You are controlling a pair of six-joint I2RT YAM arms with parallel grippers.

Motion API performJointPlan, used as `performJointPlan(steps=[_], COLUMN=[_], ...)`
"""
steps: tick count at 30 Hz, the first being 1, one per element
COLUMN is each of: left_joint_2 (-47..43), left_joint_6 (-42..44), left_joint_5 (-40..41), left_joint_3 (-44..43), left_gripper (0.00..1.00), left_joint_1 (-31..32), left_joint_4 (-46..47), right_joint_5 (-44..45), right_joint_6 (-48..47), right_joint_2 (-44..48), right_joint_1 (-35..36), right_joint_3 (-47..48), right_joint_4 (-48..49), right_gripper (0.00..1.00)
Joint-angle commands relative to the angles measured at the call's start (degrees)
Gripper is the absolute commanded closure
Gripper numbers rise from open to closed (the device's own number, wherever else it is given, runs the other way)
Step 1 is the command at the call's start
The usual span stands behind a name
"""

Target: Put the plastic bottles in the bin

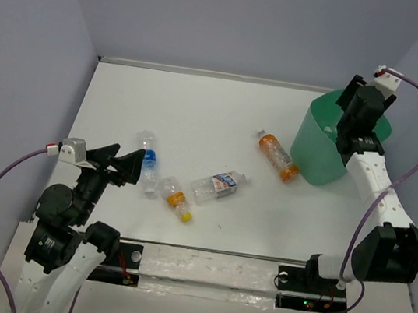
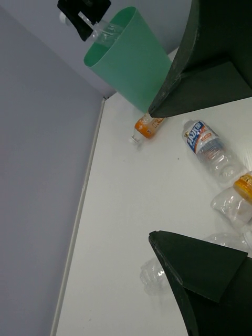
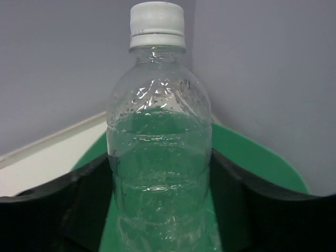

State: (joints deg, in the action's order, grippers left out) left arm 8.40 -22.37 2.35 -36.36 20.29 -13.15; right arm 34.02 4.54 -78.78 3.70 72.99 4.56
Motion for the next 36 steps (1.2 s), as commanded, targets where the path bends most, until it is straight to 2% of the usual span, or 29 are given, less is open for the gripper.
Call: performJointPlan(steps=[1,2,6,8,9,11,12,13,17,18,19,20,22,24,25,26,29,36], left_joint_2=[-1.2,-1.4,-1.5,-1.4,-1.3,-1.0,-0.9,-0.8,-0.2,-0.1,0.1,0.4,1.1,1.4,1.5,1.6,1.8,2.8], left_joint_6=[0.4,0.4,0.3,0.3,0.3,0.2,0.2,0.2,0.1,0.1,0.2,0.2,0.4,0.4,0.4,0.4,0.3,0.5], left_joint_5=[0.9,1.0,1.2,1.2,1.2,1.2,1.3,1.3,1.4,1.5,1.5,1.5,1.3,1.2,1.2,1.2,1.1,0.5], left_joint_3=[-0.7,-0.7,-0.6,-0.6,-0.6,-0.6,-0.7,-0.7,-0.7,-0.7,-0.7,-0.7,-0.7,-0.7,-0.8,-0.8,-0.7,-0.7], left_gripper=[0.01,0.01,0.01,0.01,0.01,0.01,0.01,0.01,0.01,0.01,0.01,0.01,0.01,0.01,0.01,0.01,0.01,0.01], left_joint_1=[1.0,1.1,1.6,1.6,1.7,1.6,1.5,1.4,0.6,0.4,0.3,0.2,0.2,0.2,0.2,0.2,0.0,0.0], left_joint_4=[1.6,1.6,1.6,1.6,1.6,1.6,1.6,1.6,1.5,1.5,1.5,1.4,1.5,1.5,1.5,1.5,1.5,1.6], right_joint_5=[-0.4,-0.3,-4.4,-8.2,-10.0,-11.3,-10.9,-11.0,-10.7,-9.8,-9.0,-8.8,-9.3,-10.2,-10.5,-10.6,-13.7,-13.5], right_joint_6=[-0.7,-0.8,-0.3,-0.1,-0.5,-4.5,-9.3,-11.0,-14.2,-14.3,-13.9,-13.2,-10.8,-10.3,-10.4,-10.2,-10.0,-9.6], right_joint_2=[1.9,2.3,5.7,6.6,6.7,6.1,4.6,3.6,-4.9,-6.6,-10.1,-12.0,-15.1,-18.7,-19.7,-21.7,-24.7,-32.2], right_joint_1=[-0.6,-0.6,-0.6,0.2,1.5,8.3,11.3,17.1,29.0,30.5,31.5,31.5,31.5,31.5,31.5,31.5,30.0,25.0], right_joint_3=[-3.6,-3.8,-2.8,0.9,2.3,6.4,7.8,10.8,17.3,17.5,17.7,18.1,18.0,17.8,17.9,18.2,20.0,21.8], right_joint_4=[7.8,7.7,5.3,2.3,-0.7,-4.4,-6.6,-11.2,-26.4,-28.6,-31.1,-33.4,-39.2,-42.5,-43.2,-43.8,-46.2,-47.2], right_gripper=[0.15,0.01,0.00,0.00,0.00,0.02,0.02,0.06,0.12,0.14,0.29,0.36,0.38,0.30,0.22,0.17,0.09,0.08])
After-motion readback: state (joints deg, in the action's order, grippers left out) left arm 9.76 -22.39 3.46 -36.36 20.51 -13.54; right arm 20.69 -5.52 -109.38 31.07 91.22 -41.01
